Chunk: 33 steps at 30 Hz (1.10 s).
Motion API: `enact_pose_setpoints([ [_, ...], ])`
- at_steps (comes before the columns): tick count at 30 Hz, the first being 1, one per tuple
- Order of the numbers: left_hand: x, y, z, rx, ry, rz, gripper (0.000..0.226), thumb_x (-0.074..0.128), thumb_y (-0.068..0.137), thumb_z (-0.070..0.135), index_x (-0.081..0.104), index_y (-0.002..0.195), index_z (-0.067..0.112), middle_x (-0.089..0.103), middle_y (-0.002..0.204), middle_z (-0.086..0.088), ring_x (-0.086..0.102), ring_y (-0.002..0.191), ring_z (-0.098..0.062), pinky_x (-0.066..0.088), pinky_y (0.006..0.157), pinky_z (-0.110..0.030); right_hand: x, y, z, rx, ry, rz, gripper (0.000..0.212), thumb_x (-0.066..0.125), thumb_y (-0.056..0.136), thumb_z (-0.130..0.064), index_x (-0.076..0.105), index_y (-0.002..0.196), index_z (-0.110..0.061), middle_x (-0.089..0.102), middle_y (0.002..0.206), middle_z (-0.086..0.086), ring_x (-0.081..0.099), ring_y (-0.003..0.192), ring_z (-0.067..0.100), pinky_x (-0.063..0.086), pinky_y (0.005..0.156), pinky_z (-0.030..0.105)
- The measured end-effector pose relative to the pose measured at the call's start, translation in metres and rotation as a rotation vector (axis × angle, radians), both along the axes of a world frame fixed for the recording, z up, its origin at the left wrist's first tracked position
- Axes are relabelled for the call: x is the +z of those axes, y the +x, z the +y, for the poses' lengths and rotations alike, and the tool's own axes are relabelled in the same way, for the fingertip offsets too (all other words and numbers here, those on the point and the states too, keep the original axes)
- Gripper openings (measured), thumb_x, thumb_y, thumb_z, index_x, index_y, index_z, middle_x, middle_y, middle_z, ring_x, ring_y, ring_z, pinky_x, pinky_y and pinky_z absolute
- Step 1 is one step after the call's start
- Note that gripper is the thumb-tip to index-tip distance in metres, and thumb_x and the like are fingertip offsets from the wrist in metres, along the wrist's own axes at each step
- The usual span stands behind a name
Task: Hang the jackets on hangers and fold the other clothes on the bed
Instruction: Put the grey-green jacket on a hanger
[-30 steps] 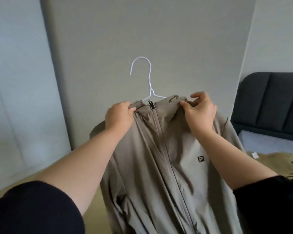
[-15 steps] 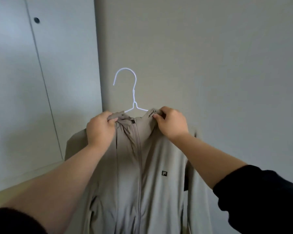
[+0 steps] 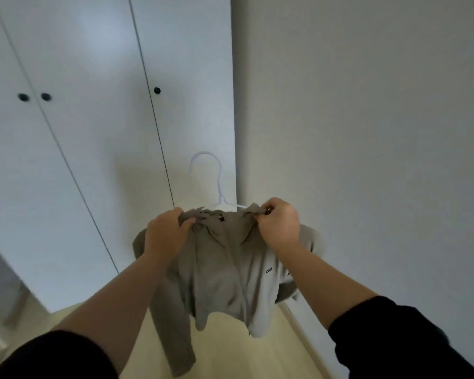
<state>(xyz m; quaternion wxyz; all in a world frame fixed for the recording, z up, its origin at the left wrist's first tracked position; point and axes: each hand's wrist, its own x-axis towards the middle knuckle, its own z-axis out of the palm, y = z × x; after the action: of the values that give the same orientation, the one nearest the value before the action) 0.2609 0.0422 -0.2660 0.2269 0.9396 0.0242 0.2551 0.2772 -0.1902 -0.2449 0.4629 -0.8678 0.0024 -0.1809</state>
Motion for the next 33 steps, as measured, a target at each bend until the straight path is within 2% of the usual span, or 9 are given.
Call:
enact_pose_setpoints([
  [3, 0.058, -0.005, 0.019, 0.018, 0.090, 0.130, 0.025, 0.052, 0.094, 0.040, 0.056, 0.092, 0.015, 0.059, 0.083, -0.002, 0.058, 0.079, -0.023, 0.049, 0.078, -0.040, 0.052, 0.000, 0.018, 0.004, -0.007, 0.018, 0.004, 0.063, 0.084, -0.013, 0.063, 0.081, -0.015, 0.058, 0.068, -0.005, 0.058, 0.070, 0.019, 0.032, 0.054, 0.023],
  [10, 0.157, 0.002, 0.074, 0.102, 0.194, 0.156, 0.028, 0.048, 0.096, 0.038, 0.059, 0.104, 0.014, 0.063, 0.097, -0.004, 0.057, 0.085, -0.020, 0.049, 0.082, -0.035, 0.138, 0.026, 0.069, 0.029, -0.043, -0.073, 0.004, 0.062, 0.085, -0.019, 0.064, 0.083, -0.016, 0.058, 0.073, -0.005, 0.053, 0.068, 0.015, 0.035, 0.059, 0.025],
  [15, 0.177, 0.028, 0.151, 0.233, 0.200, 0.209, 0.027, 0.053, 0.093, 0.037, 0.064, 0.095, 0.013, 0.064, 0.088, -0.003, 0.054, 0.076, -0.018, 0.041, 0.070, -0.030, 0.156, 0.071, 0.150, 0.104, -0.097, -0.076, 0.004, 0.060, 0.085, -0.018, 0.060, 0.082, -0.020, 0.051, 0.073, -0.009, 0.047, 0.068, 0.012, 0.029, 0.053, 0.021],
  [19, 0.178, 0.050, 0.226, 0.356, 0.229, 0.212, 0.025, 0.054, 0.090, 0.038, 0.060, 0.079, 0.016, 0.058, 0.076, 0.000, 0.056, 0.072, -0.020, 0.040, 0.064, -0.029, 0.167, 0.115, 0.226, 0.316, -0.381, -0.070, 0.009, 0.056, 0.088, -0.023, 0.061, 0.093, -0.018, 0.057, 0.084, -0.005, 0.054, 0.078, 0.015, 0.041, 0.068, 0.026],
  [24, 0.178, 0.086, 0.318, 0.418, 0.171, 0.165, 0.028, 0.050, 0.091, 0.031, 0.062, 0.075, 0.012, 0.058, 0.069, -0.001, 0.058, 0.067, -0.022, 0.043, 0.060, -0.028, 0.184, 0.168, 0.314, 0.543, -0.444, -0.067, 0.034, 0.048, 0.092, -0.053, 0.061, 0.086, -0.022, 0.057, 0.083, -0.007, 0.053, 0.078, 0.012, 0.039, 0.070, 0.027],
  [27, 0.175, 0.114, 0.363, 0.390, 0.074, 0.185, 0.022, 0.055, 0.090, 0.028, 0.062, 0.075, 0.014, 0.056, 0.069, 0.001, 0.056, 0.068, -0.020, 0.043, 0.062, -0.028, 0.188, 0.207, 0.363, 0.601, -0.428, -0.039, 0.035, 0.052, 0.092, -0.050, 0.065, 0.078, -0.020, 0.060, 0.078, -0.006, 0.056, 0.077, 0.013, 0.042, 0.071, 0.027],
  [30, 0.176, 0.142, 0.414, 0.211, -0.142, 0.268, 0.009, 0.061, 0.087, 0.019, 0.064, 0.080, 0.014, 0.058, 0.073, 0.001, 0.057, 0.076, -0.021, 0.041, 0.063, -0.025, 0.185, 0.251, 0.412, 0.689, -0.326, -0.007, 0.037, 0.060, 0.089, -0.043, 0.071, 0.074, -0.012, 0.065, 0.071, -0.002, 0.061, 0.073, 0.014, 0.050, 0.072, 0.030],
  [31, 0.178, 0.150, 0.429, 0.145, -0.188, 0.304, 0.003, 0.061, 0.087, 0.018, 0.064, 0.086, 0.017, 0.060, 0.079, 0.001, 0.057, 0.083, -0.021, 0.041, 0.067, -0.024, 0.184, 0.265, 0.429, 0.729, -0.285, 0.004, 0.035, 0.062, 0.088, -0.041, 0.073, 0.073, -0.011, 0.066, 0.071, -0.001, 0.061, 0.072, 0.013, 0.050, 0.071, 0.029],
  [33, 0.182, 0.169, 0.457, 0.086, -0.194, 0.364, 0.018, 0.061, 0.089, 0.026, 0.062, 0.106, 0.026, 0.057, 0.102, 0.006, 0.052, 0.102, -0.016, 0.042, 0.084, -0.027, 0.178, 0.293, 0.462, 0.806, -0.216, 0.023, 0.032, 0.066, 0.086, -0.039, 0.073, 0.069, -0.013, 0.066, 0.066, -0.002, 0.060, 0.067, 0.009, 0.048, 0.066, 0.025],
])
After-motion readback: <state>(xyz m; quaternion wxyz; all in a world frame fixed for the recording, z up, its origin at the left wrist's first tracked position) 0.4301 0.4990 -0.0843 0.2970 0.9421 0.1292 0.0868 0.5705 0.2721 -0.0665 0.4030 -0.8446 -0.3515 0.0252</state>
